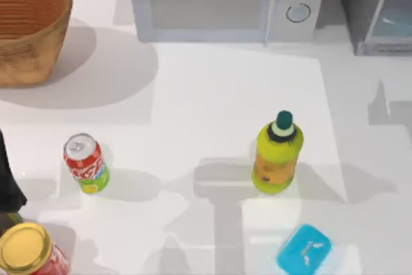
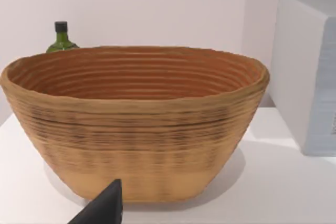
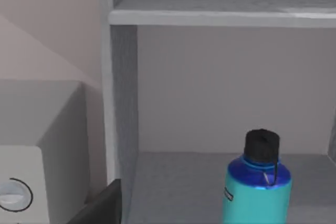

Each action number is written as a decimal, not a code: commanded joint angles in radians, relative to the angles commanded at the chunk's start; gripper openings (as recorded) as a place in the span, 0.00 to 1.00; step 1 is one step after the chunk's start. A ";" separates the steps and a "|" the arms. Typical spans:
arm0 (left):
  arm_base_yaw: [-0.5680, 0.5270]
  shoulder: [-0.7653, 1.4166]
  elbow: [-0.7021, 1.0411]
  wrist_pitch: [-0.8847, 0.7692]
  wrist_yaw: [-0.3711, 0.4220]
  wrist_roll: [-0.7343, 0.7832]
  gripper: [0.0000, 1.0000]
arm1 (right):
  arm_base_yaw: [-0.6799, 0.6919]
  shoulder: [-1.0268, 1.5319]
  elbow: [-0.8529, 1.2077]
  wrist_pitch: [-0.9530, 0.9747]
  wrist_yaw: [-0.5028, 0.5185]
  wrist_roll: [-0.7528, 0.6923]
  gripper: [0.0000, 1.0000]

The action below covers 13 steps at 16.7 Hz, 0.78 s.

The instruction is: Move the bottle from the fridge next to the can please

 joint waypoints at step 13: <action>0.000 0.000 0.000 0.000 0.000 0.000 1.00 | -0.109 1.150 0.483 0.553 -0.098 -0.001 1.00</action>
